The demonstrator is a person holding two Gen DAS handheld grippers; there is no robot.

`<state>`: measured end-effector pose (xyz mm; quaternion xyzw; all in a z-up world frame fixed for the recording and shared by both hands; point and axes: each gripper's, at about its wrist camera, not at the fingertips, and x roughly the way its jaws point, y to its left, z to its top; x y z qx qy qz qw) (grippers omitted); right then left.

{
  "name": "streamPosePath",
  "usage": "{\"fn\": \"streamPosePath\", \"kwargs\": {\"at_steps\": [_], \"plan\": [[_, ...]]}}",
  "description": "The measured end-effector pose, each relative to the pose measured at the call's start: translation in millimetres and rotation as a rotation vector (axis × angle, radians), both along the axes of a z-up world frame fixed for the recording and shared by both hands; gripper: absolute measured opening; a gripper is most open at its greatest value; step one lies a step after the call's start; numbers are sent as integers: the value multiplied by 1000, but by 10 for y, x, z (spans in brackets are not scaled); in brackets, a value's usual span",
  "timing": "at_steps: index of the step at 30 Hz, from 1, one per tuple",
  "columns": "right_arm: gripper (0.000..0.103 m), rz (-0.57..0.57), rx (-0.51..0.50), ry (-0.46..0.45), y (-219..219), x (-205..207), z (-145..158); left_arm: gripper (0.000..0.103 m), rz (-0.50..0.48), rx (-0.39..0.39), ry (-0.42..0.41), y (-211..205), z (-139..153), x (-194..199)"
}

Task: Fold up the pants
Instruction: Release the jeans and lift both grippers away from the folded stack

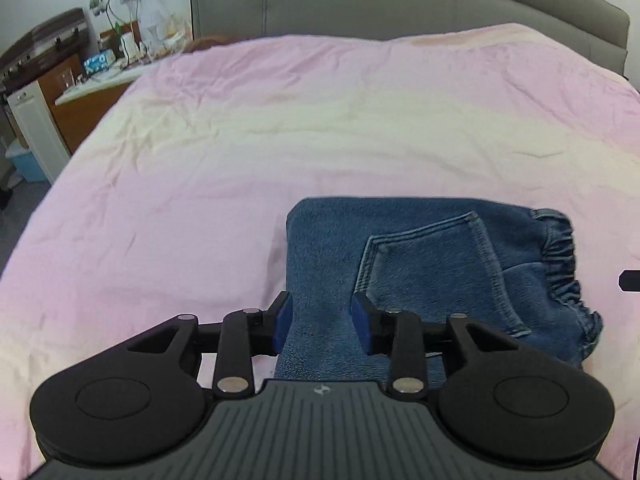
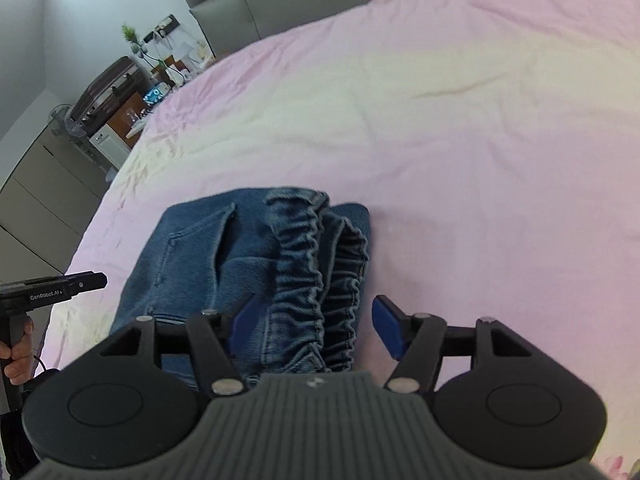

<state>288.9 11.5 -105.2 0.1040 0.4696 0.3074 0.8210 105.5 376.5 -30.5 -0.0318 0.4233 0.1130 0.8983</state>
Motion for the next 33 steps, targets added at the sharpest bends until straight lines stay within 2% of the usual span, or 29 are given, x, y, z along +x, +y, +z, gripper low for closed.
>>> {"fn": "streamPosePath", "kwargs": {"at_steps": [2, 6, 8, 10, 14, 19, 21, 24, 27, 33], "plan": [[62, 12, 3, -76, -65, -152, 300, 44, -20, 49, -49, -163, 279, -113], [68, 39, 4, -267, -228, -578, 858, 58, -40, 139, -174, -580, 721, -363], [72, 46, -4, -377, -323, -873, 1117, 63, -54, 184, -234, -815, 845, -510], [77, 49, -16, -469, -418, -1154, 1299, 73, -53, 227, -280, -1046, 914, -674], [84, 40, -36, -607, -624, -1707, 1483, 83, -30, 279, -358, -1458, 978, -974], [91, 15, -47, -692, -809, -2279, 1429, 90, -10, 294, -422, -1841, 909, -1292], [92, -11, -41, -694, -860, -2443, 1354, 90, 3, 304, -433, -1961, 814, -1360], [93, -50, -19, -662, -929, -2641, 1195, 90, 15, 289, -417, -2078, 652, -1419], [94, -70, -24, -656, -943, -2775, 1006, 90, 32, 233, -401, -2122, 467, -1471], [96, -56, -61, -625, -870, -2732, 723, 90, 104, 159, -309, -2088, 113, -1413]]}}
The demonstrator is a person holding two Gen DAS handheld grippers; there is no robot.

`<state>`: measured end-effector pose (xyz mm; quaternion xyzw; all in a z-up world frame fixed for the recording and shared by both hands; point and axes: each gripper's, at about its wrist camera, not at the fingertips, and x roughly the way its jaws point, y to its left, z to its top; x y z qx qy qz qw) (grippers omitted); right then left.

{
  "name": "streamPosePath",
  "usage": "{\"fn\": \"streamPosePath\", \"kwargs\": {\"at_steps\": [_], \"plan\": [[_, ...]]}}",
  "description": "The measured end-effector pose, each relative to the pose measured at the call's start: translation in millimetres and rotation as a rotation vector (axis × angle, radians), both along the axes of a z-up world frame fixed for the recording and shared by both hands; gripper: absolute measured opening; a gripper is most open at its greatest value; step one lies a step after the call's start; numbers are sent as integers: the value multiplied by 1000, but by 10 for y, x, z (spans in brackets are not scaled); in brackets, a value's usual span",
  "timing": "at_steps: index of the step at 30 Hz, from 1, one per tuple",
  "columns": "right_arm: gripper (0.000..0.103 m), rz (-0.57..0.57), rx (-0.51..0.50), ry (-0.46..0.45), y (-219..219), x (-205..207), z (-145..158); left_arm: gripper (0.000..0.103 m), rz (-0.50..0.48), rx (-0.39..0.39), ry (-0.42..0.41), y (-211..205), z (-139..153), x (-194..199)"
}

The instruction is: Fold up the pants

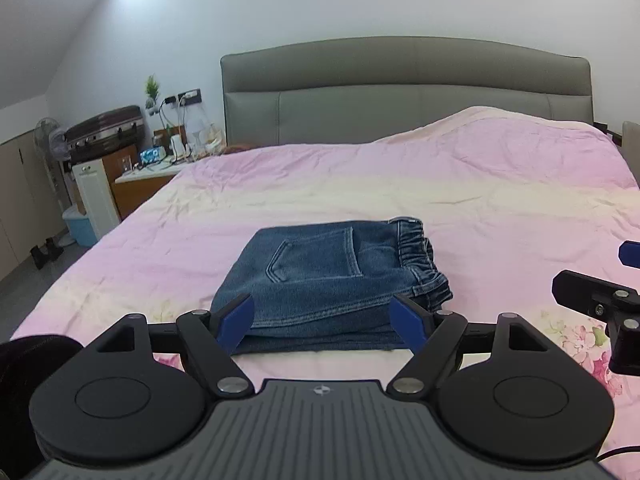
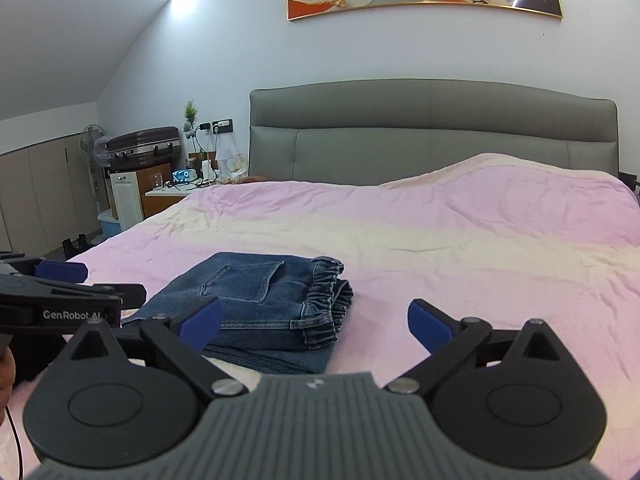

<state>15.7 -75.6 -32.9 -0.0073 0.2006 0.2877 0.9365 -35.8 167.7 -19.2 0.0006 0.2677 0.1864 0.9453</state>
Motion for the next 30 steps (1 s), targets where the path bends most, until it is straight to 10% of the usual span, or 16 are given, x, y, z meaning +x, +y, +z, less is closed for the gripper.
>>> {"fn": "streamPosePath", "kwargs": {"at_steps": [30], "plan": [[98, -19, -39, 42, 75, 198, -275, 90, -2, -48, 117, -26, -257, 98]]}}
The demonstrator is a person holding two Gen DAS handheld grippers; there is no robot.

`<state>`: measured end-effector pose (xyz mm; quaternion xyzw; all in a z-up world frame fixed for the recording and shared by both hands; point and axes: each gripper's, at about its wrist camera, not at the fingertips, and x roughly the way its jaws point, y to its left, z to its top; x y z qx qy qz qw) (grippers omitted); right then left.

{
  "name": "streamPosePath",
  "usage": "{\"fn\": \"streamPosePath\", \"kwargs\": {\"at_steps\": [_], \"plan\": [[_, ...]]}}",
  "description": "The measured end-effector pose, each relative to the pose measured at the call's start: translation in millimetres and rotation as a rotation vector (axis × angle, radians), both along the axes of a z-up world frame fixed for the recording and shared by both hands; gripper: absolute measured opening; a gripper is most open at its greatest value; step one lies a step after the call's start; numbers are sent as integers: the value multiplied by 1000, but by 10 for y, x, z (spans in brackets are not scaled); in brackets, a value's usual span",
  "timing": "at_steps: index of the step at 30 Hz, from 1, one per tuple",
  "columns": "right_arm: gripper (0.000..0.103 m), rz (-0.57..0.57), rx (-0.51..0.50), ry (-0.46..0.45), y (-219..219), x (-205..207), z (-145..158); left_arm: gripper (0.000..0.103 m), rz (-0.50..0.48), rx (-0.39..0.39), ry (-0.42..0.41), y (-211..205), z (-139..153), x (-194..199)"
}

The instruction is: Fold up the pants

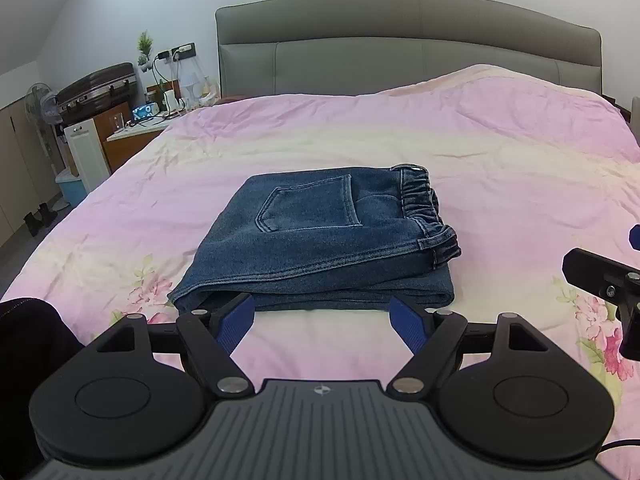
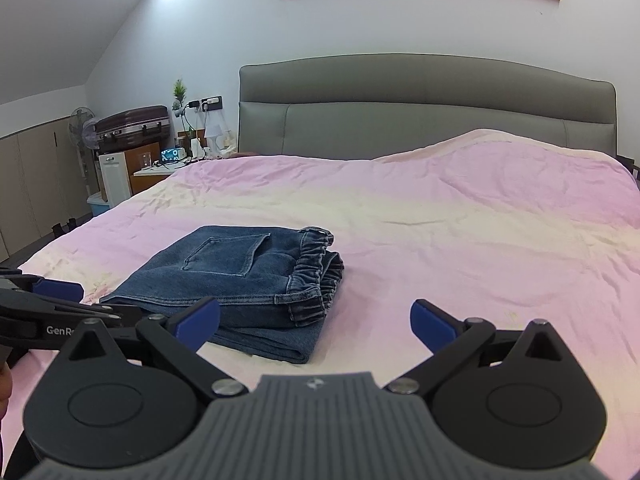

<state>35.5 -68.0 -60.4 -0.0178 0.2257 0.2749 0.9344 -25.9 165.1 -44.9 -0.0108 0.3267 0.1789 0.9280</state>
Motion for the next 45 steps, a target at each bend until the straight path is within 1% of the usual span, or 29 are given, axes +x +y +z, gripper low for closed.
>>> {"fn": "streamPosePath", "kwargs": {"at_steps": [16, 45], "plan": [[98, 3, 10, -14, -13, -57, 49, 90, -6, 28, -18, -43, 103, -54], [98, -3, 27, -41, -50, -138, 117, 90, -4, 50, -48, -92, 201, -118]]}}
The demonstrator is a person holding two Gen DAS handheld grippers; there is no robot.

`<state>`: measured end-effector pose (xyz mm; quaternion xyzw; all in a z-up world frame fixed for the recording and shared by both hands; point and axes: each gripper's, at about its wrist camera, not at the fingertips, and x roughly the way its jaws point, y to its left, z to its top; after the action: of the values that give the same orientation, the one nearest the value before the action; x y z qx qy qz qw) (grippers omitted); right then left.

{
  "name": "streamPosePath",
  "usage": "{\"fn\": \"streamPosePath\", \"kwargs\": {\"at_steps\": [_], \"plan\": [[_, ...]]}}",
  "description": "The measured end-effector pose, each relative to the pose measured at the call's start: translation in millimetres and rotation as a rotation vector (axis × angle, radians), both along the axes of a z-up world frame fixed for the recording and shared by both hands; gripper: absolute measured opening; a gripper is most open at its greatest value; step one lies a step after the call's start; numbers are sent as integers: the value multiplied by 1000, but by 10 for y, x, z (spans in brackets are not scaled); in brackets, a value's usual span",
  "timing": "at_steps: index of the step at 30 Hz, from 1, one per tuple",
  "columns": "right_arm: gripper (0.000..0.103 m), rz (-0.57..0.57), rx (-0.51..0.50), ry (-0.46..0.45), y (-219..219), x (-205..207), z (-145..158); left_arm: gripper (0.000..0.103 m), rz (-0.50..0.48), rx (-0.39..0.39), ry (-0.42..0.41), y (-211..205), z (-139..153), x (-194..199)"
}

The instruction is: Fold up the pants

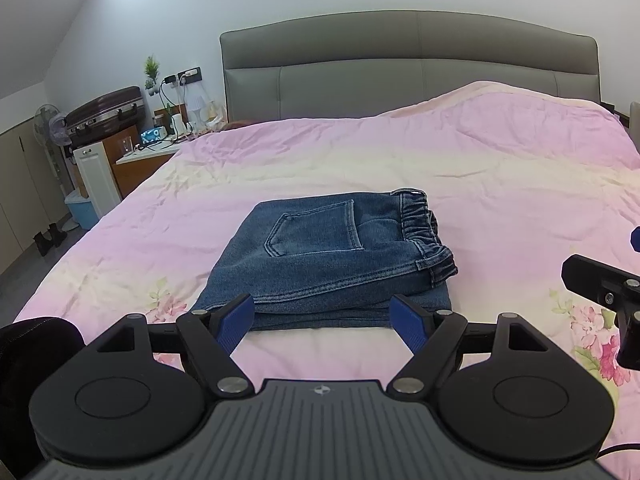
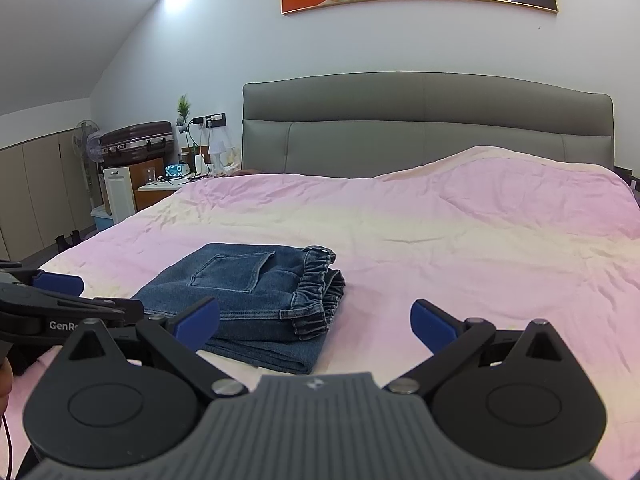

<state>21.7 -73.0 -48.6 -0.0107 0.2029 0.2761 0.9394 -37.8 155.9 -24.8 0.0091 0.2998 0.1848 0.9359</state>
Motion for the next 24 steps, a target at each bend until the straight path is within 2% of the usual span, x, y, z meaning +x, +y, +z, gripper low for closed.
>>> {"fn": "streamPosePath", "kwargs": {"at_steps": [24], "plan": [[98, -7, 1, -1, -2, -17, 27, 90, 8, 6, -10, -37, 70, -61]]}}
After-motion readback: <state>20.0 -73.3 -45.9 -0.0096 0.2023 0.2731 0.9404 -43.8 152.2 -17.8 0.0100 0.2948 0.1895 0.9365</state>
